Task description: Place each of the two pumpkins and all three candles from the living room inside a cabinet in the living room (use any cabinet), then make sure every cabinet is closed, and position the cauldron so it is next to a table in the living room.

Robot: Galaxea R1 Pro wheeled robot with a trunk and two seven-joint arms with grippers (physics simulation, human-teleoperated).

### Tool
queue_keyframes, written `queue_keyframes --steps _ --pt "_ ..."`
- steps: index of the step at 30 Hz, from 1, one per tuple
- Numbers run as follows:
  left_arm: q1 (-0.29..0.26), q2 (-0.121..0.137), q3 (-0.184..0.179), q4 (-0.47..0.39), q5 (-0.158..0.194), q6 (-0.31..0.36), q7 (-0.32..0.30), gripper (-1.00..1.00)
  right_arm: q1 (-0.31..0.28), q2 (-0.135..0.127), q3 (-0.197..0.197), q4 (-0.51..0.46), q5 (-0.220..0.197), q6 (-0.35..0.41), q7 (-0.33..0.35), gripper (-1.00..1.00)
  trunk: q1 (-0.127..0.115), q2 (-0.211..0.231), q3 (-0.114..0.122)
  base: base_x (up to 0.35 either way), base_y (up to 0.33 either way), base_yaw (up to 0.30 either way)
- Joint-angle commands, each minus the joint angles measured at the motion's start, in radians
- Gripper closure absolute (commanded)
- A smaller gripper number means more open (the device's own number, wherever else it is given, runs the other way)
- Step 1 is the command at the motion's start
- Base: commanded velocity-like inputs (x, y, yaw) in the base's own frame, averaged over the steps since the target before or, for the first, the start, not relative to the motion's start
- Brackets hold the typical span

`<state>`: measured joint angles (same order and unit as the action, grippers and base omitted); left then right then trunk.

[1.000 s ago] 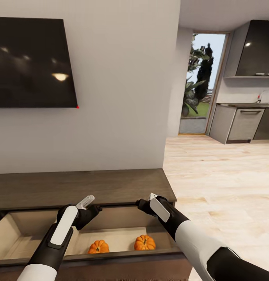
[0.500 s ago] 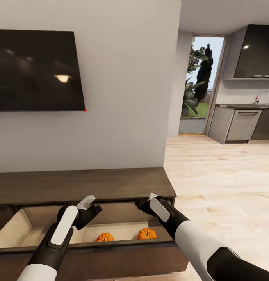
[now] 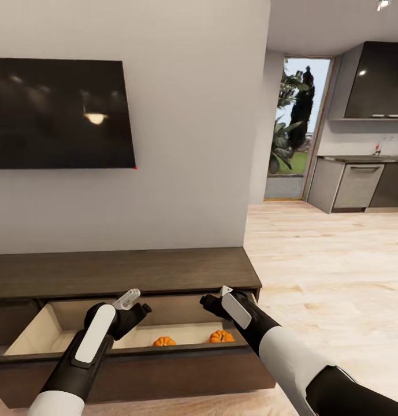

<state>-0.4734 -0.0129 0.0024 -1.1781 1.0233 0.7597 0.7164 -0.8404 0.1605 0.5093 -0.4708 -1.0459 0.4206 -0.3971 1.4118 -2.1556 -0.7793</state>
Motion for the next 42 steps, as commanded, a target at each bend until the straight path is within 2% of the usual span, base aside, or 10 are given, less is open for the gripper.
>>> queue_keyframes --steps 1,8,42 --pt "-0.001 0.000 0.000 -0.001 0.010 0.001 0.010 -1.00 -0.001 -0.001 0.006 -0.002 -0.008 0.001 -0.008 -1.00 -0.004 0.007 0.002 -0.007 0.003 0.000" --pt "-0.001 -0.001 -0.001 -0.002 0.011 0.001 0.009 -1.00 -0.001 -0.001 0.006 -0.002 -0.008 0.001 -0.008 -1.00 -0.031 0.056 0.024 -0.168 0.038 0.000" --pt "-0.001 -0.007 -0.004 -0.002 0.012 0.001 0.008 -1.00 -0.001 0.000 0.006 -0.002 -0.008 0.000 -0.008 -1.00 -0.157 0.287 0.127 -0.318 0.076 0.000"
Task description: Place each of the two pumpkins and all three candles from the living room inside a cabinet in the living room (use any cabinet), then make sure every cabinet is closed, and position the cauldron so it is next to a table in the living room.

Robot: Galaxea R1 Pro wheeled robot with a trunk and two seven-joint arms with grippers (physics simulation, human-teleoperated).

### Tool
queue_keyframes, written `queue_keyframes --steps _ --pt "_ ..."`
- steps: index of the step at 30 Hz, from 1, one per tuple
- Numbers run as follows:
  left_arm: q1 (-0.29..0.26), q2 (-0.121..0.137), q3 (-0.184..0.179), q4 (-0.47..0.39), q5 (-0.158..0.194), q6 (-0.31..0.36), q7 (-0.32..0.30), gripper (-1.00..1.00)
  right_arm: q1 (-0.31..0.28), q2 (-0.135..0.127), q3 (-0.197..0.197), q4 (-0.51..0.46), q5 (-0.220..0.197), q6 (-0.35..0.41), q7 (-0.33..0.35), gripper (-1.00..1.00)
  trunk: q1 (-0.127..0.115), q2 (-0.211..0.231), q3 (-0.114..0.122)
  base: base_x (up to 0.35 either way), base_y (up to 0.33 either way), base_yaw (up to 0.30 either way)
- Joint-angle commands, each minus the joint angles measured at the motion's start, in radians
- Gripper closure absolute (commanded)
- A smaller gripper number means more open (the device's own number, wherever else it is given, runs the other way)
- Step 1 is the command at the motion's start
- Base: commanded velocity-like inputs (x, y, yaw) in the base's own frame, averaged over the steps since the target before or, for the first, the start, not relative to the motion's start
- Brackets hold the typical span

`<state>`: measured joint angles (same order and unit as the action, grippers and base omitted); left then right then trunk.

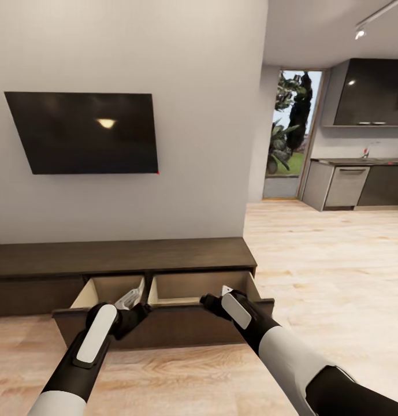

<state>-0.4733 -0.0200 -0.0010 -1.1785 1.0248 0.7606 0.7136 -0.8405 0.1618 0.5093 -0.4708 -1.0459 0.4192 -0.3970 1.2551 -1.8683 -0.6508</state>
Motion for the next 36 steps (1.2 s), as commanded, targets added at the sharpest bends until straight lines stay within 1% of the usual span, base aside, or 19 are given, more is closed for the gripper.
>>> queue_keyframes --steps 1,9,15,20,26,28,30,31,32,33,36 --pt "-0.001 -0.001 -0.001 -0.001 0.010 0.000 0.010 -1.00 -0.001 -0.001 0.006 -0.002 -0.008 0.001 -0.008 -1.00 -0.001 -0.001 -0.001 -0.322 0.006 0.000" --pt "-0.001 -0.006 -0.003 -0.003 0.010 0.000 0.010 -1.00 -0.001 -0.001 0.006 -0.002 -0.008 0.001 -0.008 -1.00 -0.001 -0.001 -0.001 -0.278 0.001 0.000" --pt "-0.001 -0.008 -0.002 -0.029 0.011 0.000 0.014 -1.00 -0.001 -0.002 0.006 -0.002 -0.008 0.001 -0.008 -1.00 -0.001 -0.001 -0.001 -0.039 0.000 0.000" --pt "-0.001 -0.013 -0.011 -0.044 0.011 0.000 0.017 -1.00 -0.001 -0.002 0.006 -0.002 -0.008 0.001 -0.008 -1.00 -0.001 -0.001 -0.001 -0.003 0.000 0.000" --pt "-0.001 -0.015 -0.014 -0.048 0.010 0.000 0.023 -1.00 -0.001 -0.002 0.006 -0.002 -0.008 0.001 -0.008 -1.00 0.022 -0.043 -0.020 0.000 0.000 0.000" --pt "-0.001 -0.015 -0.017 -0.053 0.010 0.000 0.023 -1.00 -0.001 -0.002 0.006 -0.002 -0.008 0.001 -0.008 -1.00 0.022 -0.043 -0.020 0.000 0.000 0.000" --pt "-0.001 -0.015 -0.027 -0.062 0.010 0.000 0.024 -1.00 -0.001 -0.002 0.006 -0.002 -0.008 0.001 -0.007 -1.00 0.022 -0.043 -0.020 0.000 0.000 0.000" --pt "0.000 -0.014 -0.039 -0.070 0.011 0.000 0.023 -1.00 -0.001 -0.002 0.006 -0.002 -0.008 0.001 -0.007 -1.00 0.022 -0.043 -0.020 0.000 0.000 0.000" --pt "0.000 -0.014 -0.043 -0.073 0.011 0.000 0.023 -1.00 -0.001 -0.002 0.006 -0.002 -0.008 0.001 -0.007 -1.00 0.026 -0.050 -0.023 0.000 0.000 0.000" --pt "-0.001 -0.014 -0.045 -0.074 0.011 0.000 0.023 -1.00 -0.001 -0.002 0.006 -0.002 -0.008 0.001 -0.007 -1.00 0.030 -0.057 -0.026 0.000 0.000 0.000" --pt "0.000 -0.014 -0.049 -0.075 0.011 -0.001 0.023 -1.00 -0.001 -0.002 0.006 -0.002 -0.008 0.001 -0.007 -1.00 0.030 -0.057 -0.026 0.000 0.000 0.000"
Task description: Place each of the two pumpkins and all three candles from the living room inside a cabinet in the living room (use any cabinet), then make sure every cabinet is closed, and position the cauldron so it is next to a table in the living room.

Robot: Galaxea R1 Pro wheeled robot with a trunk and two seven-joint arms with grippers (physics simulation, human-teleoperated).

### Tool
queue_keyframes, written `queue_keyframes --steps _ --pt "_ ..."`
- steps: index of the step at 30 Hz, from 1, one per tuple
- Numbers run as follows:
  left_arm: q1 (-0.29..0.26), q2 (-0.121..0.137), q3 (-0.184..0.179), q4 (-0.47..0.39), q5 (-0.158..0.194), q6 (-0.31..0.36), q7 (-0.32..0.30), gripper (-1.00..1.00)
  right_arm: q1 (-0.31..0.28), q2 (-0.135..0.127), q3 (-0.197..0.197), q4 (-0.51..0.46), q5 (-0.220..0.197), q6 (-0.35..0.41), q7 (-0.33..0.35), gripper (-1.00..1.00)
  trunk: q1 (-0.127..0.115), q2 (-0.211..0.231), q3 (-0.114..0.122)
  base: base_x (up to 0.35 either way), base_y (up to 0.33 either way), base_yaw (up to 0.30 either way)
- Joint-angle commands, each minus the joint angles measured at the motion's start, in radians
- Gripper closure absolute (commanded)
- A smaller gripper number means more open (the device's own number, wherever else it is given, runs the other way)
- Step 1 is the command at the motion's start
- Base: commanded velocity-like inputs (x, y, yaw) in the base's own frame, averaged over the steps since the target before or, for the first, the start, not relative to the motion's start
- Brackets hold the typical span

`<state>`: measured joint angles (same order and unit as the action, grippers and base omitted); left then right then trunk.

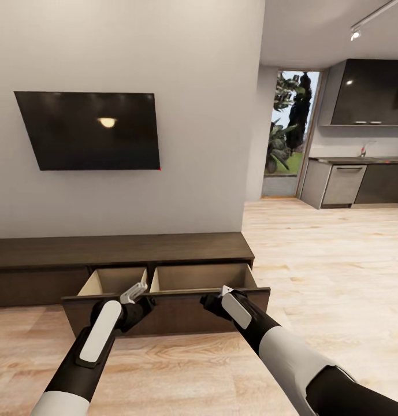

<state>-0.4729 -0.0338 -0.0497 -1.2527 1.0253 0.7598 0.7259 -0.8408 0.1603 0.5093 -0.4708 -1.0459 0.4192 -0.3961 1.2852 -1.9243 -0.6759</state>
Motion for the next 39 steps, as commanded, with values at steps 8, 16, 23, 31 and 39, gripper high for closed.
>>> queue_keyframes --steps 8,16,23,31,39 --pt "-0.001 0.000 -0.002 -0.002 0.011 0.000 0.010 -1.00 -0.001 -0.001 0.006 -0.002 -0.008 0.001 -0.008 -1.00 0.004 -0.008 -0.004 0.000 0.000 0.000" --pt "0.000 0.000 -0.001 -0.002 0.011 0.000 0.010 -1.00 0.000 -0.001 0.006 -0.002 -0.008 0.000 -0.007 -1.00 0.019 -0.036 -0.017 -0.024 0.000 0.000" --pt "0.000 0.000 -0.001 -0.001 0.010 0.000 0.011 -1.00 -0.001 -0.001 0.006 -0.002 -0.008 0.000 -0.007 -1.00 0.046 -0.085 -0.039 -0.269 0.000 0.000" --pt "-0.001 0.000 -0.001 -0.001 0.010 0.000 0.011 -1.00 -0.001 -0.001 0.006 -0.002 -0.008 0.000 -0.008 -1.00 0.077 -0.141 -0.064 -0.340 0.000 0.000" --pt "0.000 0.005 -0.006 -0.001 0.010 0.001 0.002 -1.00 -0.001 -0.001 0.006 -0.002 -0.008 -0.001 -0.008 -1.00 0.077 -0.141 -0.064 -0.323 0.000 0.000"
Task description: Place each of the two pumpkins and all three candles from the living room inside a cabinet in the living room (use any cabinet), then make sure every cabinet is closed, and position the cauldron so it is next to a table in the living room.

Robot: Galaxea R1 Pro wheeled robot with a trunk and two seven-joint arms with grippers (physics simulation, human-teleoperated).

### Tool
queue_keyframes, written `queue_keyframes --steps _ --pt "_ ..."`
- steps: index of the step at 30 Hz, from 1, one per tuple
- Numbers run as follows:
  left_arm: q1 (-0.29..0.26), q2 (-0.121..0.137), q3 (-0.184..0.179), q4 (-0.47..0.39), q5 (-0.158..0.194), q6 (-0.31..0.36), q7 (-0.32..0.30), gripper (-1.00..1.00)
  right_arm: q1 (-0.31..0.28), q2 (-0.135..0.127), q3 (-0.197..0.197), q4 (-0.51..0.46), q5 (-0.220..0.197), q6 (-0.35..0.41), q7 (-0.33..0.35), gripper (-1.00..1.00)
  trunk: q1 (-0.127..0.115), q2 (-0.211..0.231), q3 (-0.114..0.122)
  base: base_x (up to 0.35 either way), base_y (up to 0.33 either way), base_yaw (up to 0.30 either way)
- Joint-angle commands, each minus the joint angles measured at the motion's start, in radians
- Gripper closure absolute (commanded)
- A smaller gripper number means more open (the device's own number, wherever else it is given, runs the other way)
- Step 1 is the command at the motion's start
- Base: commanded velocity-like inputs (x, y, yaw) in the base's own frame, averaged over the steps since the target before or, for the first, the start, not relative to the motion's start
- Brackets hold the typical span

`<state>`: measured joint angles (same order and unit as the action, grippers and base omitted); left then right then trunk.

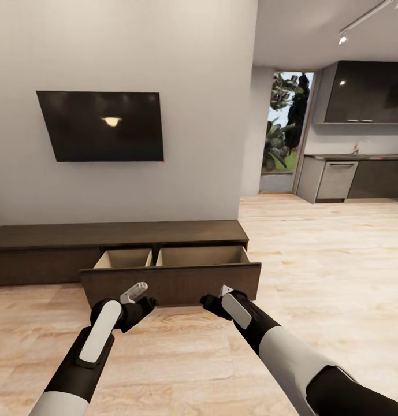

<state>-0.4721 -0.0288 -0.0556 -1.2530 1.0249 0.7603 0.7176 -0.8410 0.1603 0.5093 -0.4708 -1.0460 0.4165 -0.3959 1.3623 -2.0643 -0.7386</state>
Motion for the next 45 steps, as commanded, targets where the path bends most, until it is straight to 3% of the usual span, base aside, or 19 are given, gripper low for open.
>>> queue_keyframes --steps 1,15,33,45 --pt "-0.001 0.000 0.000 -0.001 0.010 0.000 0.010 -1.00 -0.001 -0.001 0.006 -0.002 -0.008 0.001 -0.008 -1.00 -0.001 -0.001 -0.001 -0.205 0.000 0.000" --pt "0.000 -0.005 0.001 -0.011 0.011 0.001 0.012 -1.00 -0.001 -0.001 0.006 -0.002 -0.008 0.001 -0.008 -1.00 -0.001 -0.001 -0.001 -0.028 0.000 0.000" --pt "0.000 -0.002 0.002 -0.016 0.011 0.000 0.016 -1.00 0.000 -0.001 0.006 -0.002 -0.008 0.001 -0.008 -1.00 0.068 -0.127 -0.057 -0.049 0.000 0.000" --pt "0.000 -0.003 0.000 -0.019 0.003 -0.005 0.015 -1.00 -0.001 -0.002 0.006 0.000 -0.001 -0.006 -0.008 -1.00 0.068 -0.127 -0.057 0.000 0.000 0.000"
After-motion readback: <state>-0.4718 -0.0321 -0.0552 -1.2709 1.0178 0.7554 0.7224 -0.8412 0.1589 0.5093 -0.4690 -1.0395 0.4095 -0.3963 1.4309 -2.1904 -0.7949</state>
